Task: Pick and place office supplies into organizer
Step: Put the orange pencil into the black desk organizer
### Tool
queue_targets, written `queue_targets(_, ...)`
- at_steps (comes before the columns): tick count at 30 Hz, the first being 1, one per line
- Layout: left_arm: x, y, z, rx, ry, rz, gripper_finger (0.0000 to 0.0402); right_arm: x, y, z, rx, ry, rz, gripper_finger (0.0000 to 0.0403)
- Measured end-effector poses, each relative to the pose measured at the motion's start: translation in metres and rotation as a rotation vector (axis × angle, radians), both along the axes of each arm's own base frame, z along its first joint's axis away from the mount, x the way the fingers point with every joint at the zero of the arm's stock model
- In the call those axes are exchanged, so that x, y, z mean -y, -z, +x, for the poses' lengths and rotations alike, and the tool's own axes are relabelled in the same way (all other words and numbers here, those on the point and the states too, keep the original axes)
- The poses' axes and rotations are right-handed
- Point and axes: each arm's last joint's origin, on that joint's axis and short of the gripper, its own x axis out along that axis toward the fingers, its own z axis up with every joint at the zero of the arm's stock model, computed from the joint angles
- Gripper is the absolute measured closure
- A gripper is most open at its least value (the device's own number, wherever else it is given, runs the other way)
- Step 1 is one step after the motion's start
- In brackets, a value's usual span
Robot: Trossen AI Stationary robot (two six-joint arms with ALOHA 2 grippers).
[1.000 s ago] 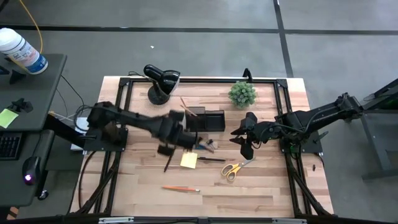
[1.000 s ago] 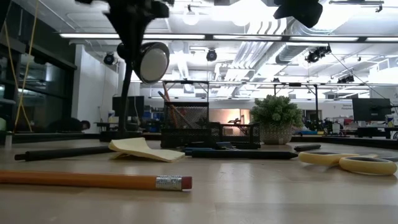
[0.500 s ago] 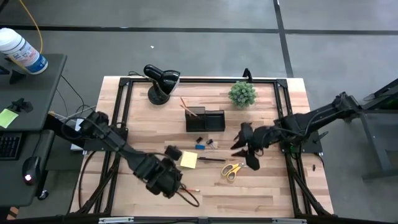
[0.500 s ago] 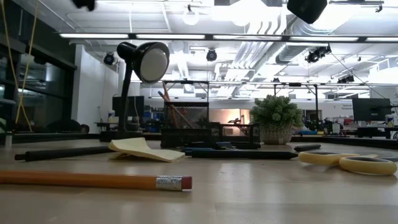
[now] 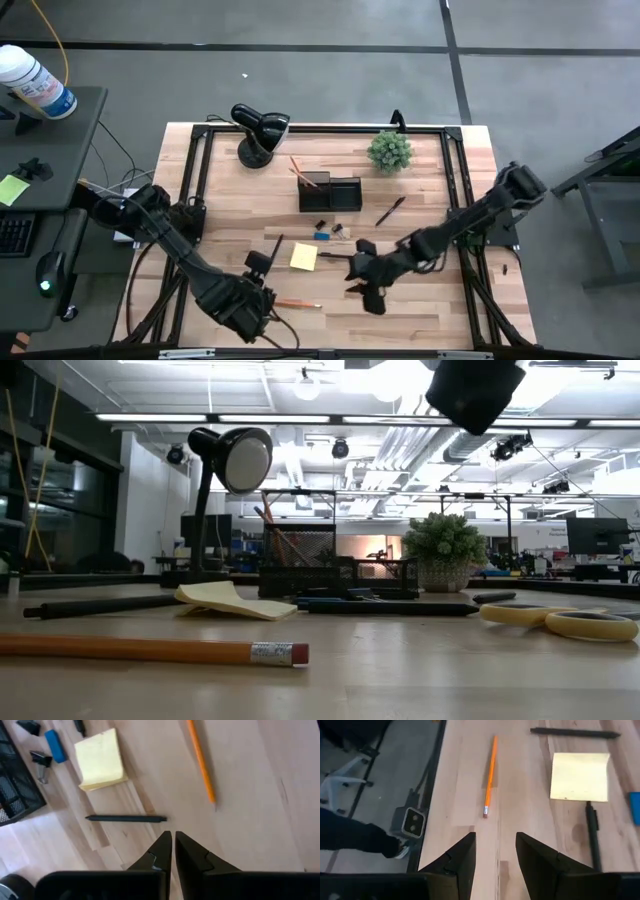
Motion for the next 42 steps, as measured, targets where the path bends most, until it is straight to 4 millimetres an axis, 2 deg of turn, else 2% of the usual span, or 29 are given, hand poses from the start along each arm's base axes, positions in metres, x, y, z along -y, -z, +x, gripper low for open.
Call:
queue_targets(4, 0.000, 0.000, -0.003, -0.017, 0.003, 0.015, 0.0397, -0.025, 0.017, 0.024, -0.078, 0.005, -0.019, 0.0265)
queue_targets(9, -0.001, 0.000, -0.002, -0.007, -0.001, 0.024, 0.0401, -0.051, 0.032, 0.056, -0.267, 0.047, -0.082, 0.0265)
queue_targets(15, 0.005, 0.000, -0.003, 0.022, 0.019, 0.019, 0.0400, -0.068, 0.027, 0.094, -0.372, 0.072, -0.112, 0.0265)
queue_targets(18, 0.012, 0.000, -0.010, 0.020, 0.046, 0.039, 0.0401, -0.074, 0.023, 0.111, -0.371, 0.076, -0.112, 0.0265)
queue_targets(21, 0.022, -0.001, -0.019, 0.033, 0.078, 0.049, 0.0399, -0.078, 0.028, 0.124, -0.388, 0.081, -0.124, 0.0265)
queue_targets(27, 0.039, -0.001, -0.040, 0.041, 0.084, 0.061, 0.0401, -0.083, 0.051, 0.140, -0.469, 0.044, -0.126, 0.0265)
queue_targets(31, 0.049, -0.001, -0.051, 0.057, 0.095, 0.065, 0.0399, -0.085, 0.063, 0.144, -0.515, 0.041, -0.137, 0.0265)
queue_targets(35, 0.053, -0.001, -0.059, 0.079, 0.082, 0.084, 0.0401, -0.080, 0.068, 0.145, -0.535, 0.054, -0.152, 0.0265)
queue_targets(42, 0.053, -0.002, -0.059, 0.113, 0.055, 0.099, 0.0400, -0.071, 0.069, 0.146, -0.556, 0.058, -0.210, 0.0266)
